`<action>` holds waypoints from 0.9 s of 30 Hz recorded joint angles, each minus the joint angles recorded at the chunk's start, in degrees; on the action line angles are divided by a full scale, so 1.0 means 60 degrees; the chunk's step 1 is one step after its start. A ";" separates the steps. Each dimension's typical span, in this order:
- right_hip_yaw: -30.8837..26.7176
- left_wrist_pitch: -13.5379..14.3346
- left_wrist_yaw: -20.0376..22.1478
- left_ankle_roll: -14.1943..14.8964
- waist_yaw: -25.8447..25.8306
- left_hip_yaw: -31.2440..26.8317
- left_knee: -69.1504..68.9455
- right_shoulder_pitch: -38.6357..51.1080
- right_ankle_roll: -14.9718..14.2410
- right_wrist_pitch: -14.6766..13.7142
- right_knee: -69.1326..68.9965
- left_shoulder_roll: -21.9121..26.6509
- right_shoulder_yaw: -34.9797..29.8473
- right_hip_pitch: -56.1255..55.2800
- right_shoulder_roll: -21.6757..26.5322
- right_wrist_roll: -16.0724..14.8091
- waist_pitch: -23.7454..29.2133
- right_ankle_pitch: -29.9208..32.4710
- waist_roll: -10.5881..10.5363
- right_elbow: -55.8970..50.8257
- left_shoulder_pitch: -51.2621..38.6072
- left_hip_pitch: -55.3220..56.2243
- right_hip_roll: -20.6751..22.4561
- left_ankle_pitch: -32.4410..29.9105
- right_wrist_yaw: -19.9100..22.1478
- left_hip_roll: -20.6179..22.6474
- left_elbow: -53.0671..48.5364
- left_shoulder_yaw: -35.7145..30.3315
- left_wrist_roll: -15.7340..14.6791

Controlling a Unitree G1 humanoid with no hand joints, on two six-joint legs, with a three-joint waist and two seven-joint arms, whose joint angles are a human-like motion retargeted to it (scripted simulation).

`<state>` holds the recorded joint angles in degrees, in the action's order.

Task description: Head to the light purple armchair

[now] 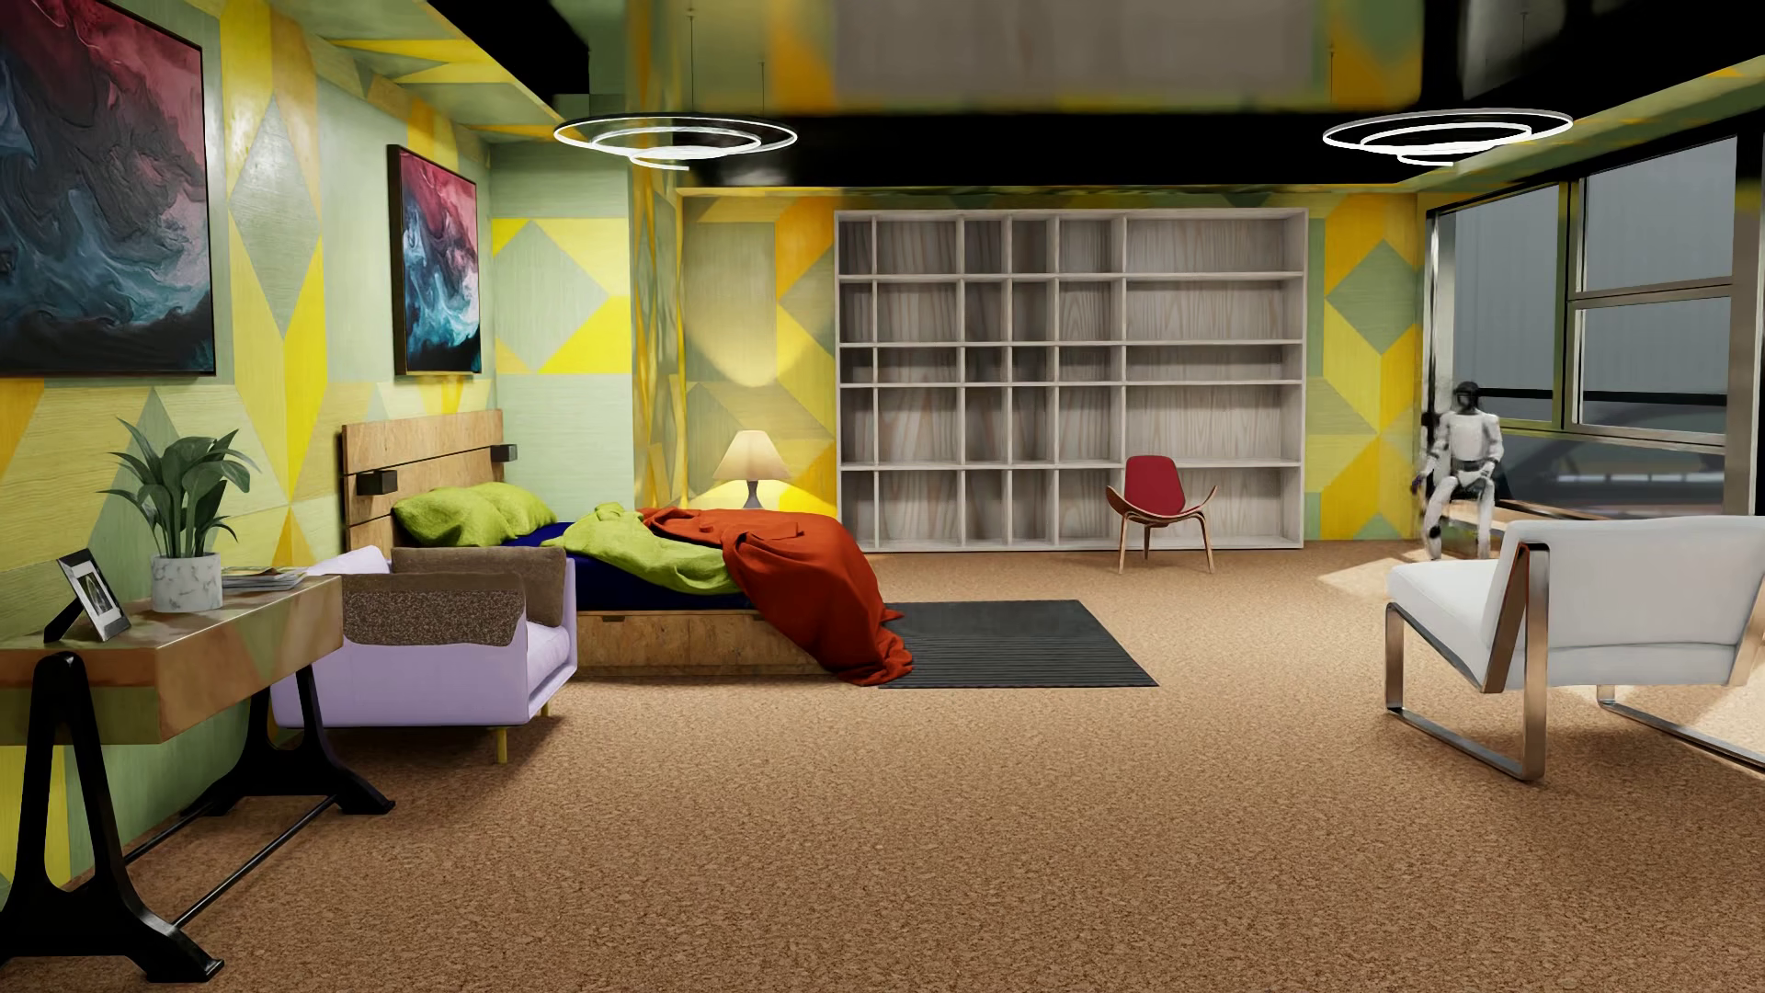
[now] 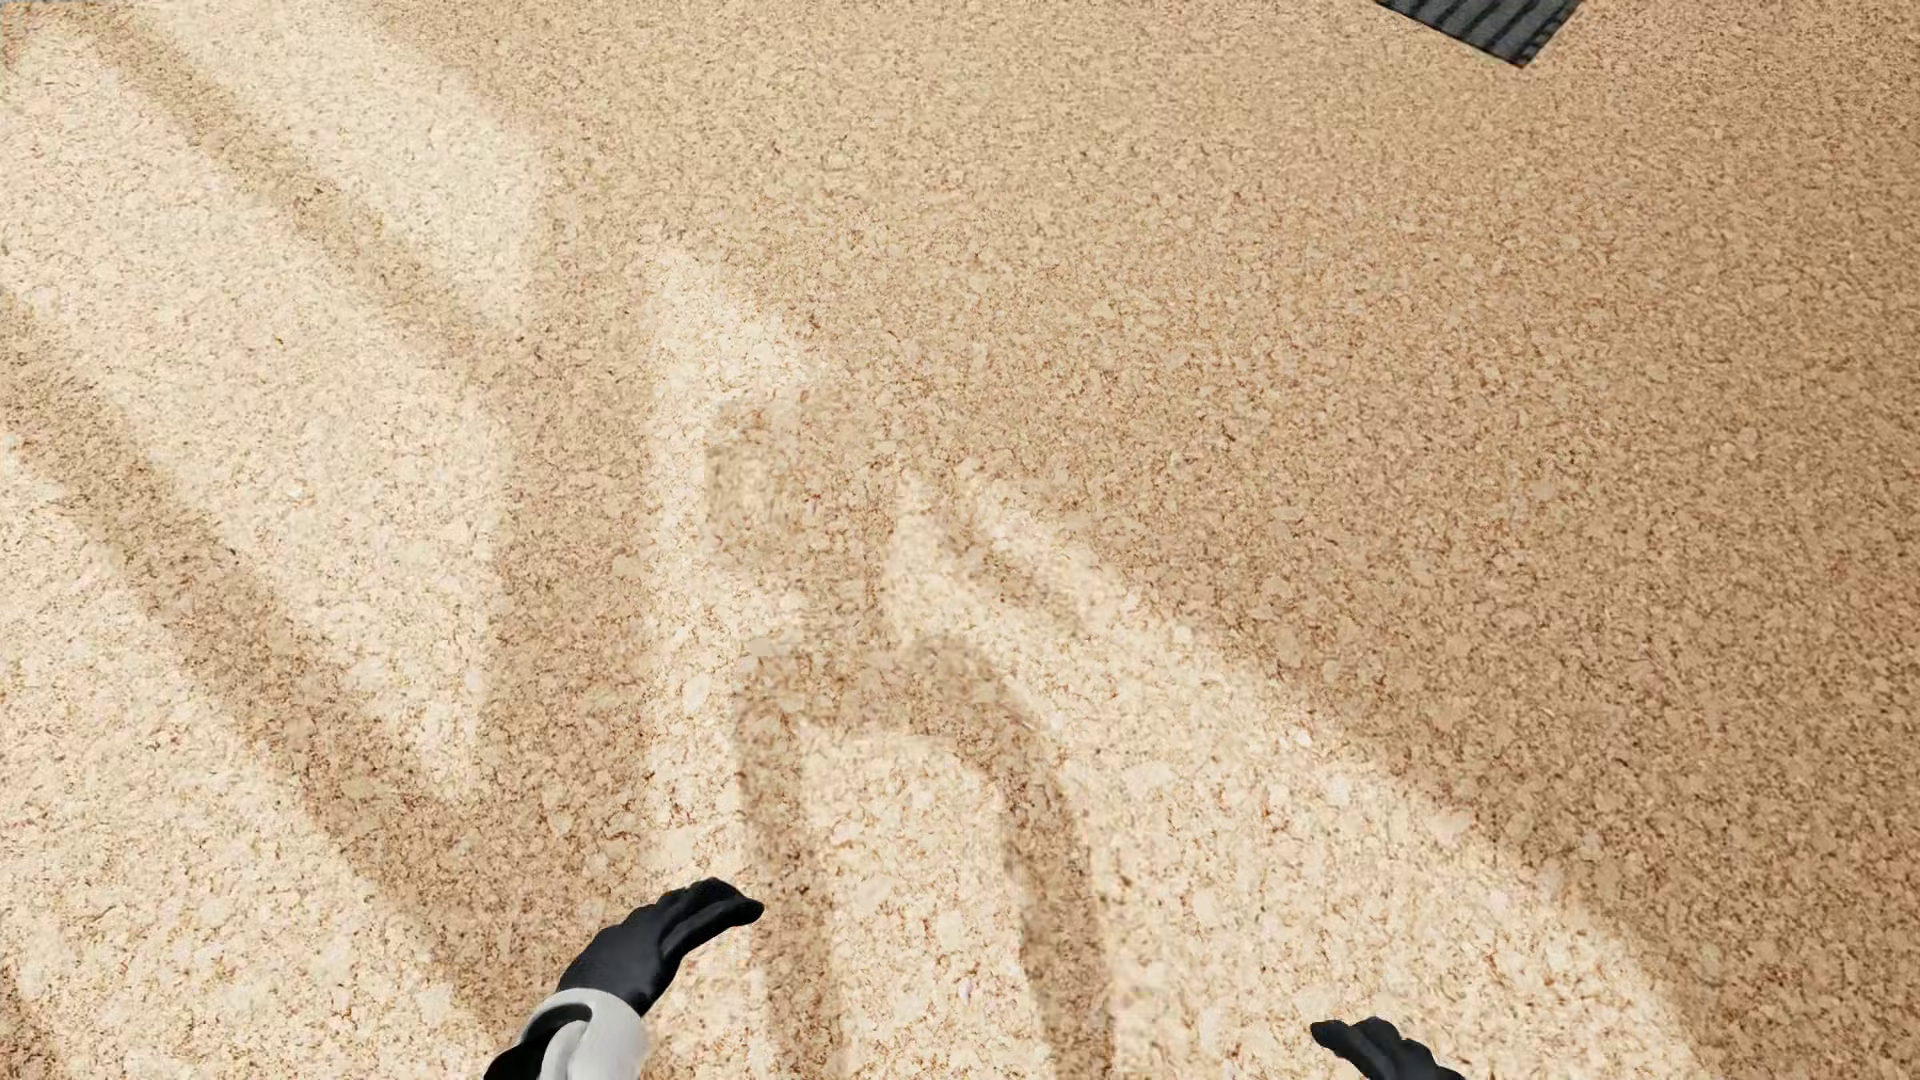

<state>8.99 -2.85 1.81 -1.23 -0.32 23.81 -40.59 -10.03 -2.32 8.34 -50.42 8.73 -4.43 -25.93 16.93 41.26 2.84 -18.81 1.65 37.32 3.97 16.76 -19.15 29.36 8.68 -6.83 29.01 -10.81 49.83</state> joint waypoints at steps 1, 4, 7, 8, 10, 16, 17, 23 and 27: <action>0.0424 0.0255 0.0283 -0.0156 -0.0084 -0.0457 0.0635 -0.0132 0.0390 -0.0136 -0.0541 -0.0208 -0.0701 -0.0549 -0.0106 0.0728 0.0070 -0.0024 0.0131 0.0770 -0.0090 -0.0437 0.0487 -0.0198 -0.1340 0.0627 -0.0268 0.0078 -0.0423; 0.0165 0.1801 0.0357 -0.0680 -0.0497 -0.2226 0.2542 -0.0855 0.0095 -0.1280 -0.0151 -0.0175 -0.0888 -0.2858 -0.1053 0.1634 0.0209 0.0523 0.0398 0.1396 -0.0999 -0.1988 0.2511 -0.0945 -0.4213 0.2308 -0.1234 -0.0350 -0.0868; -0.0637 0.2032 0.1144 -0.1124 -0.0867 -0.4125 0.3864 -0.1421 0.0079 -0.1565 0.2592 -0.0430 -0.1007 -0.4404 -0.1751 0.2102 0.0364 0.1635 0.0412 0.0687 -0.1990 -0.3879 0.3441 -0.1550 -0.2808 0.2976 -0.2142 -0.0456 -0.0964; -0.0846 0.1844 0.1453 -0.1193 -0.0989 -0.4556 0.3847 -0.1400 0.0050 -0.1476 0.3261 -0.0584 -0.1364 -0.4482 -0.1747 0.2534 0.0421 0.1846 0.0307 0.0695 -0.2072 -0.4449 0.3600 -0.2021 -0.2233 0.2925 -0.2228 -0.0383 -0.1203; -0.0944 0.1188 0.2038 -0.0088 -0.1203 -0.5251 0.2533 -0.1004 0.1306 -0.1036 0.2488 -0.0676 -0.1628 -0.4303 -0.1791 0.3051 0.0556 0.2774 -0.0075 0.1402 -0.1796 -0.4978 0.3821 -0.3731 -0.2118 0.2649 -0.1890 -0.0225 -0.1715; -0.0321 -0.1802 -0.0404 0.1484 -0.1291 -0.4544 -0.6229 0.1551 0.1856 -0.0395 0.1277 0.1099 0.0722 -0.0821 -0.2293 0.2588 0.0832 0.0576 -0.1124 0.0957 -0.1084 0.1561 0.4968 -0.4665 -0.0101 -0.0043 0.4014 -0.2036 -0.0465; -0.0578 -0.1892 -0.0877 0.1211 -0.1184 -0.4350 -0.5639 0.1858 0.1890 -0.1032 0.1839 0.1362 0.0914 0.0109 -0.2321 0.1980 0.0796 0.0450 -0.1185 0.0318 -0.0657 0.2614 0.5380 -0.4097 0.0498 -0.0495 0.4637 -0.2134 -0.0236; -0.3129 -0.1025 0.0228 0.2051 -0.0240 -0.4347 0.4491 0.3057 0.2172 -0.2329 0.4271 0.1296 -0.0819 0.5373 -0.1101 0.0120 0.0357 0.1419 -0.0863 -0.3093 0.3204 0.3922 0.5638 -0.3604 0.1015 -0.1420 0.3429 0.0816 -0.1781; -0.1893 -0.2094 0.0632 0.2436 0.0181 -0.4041 0.0143 0.1715 -0.0450 -0.1276 -0.1057 0.0335 -0.1135 0.4695 -0.0825 -0.0096 0.0340 0.4655 0.0146 -0.3025 0.2899 0.3890 0.3655 -0.4380 0.0968 -0.0812 0.4286 0.1231 -0.1119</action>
<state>-2.37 -15.42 5.60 13.38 0.76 -0.44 -39.73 0.26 -5.03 0.69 -56.76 10.75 -11.24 2.24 11.99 40.68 4.88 9.12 2.52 19.16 21.37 40.11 2.78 3.08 14.48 -11.71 54.72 -3.43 43.11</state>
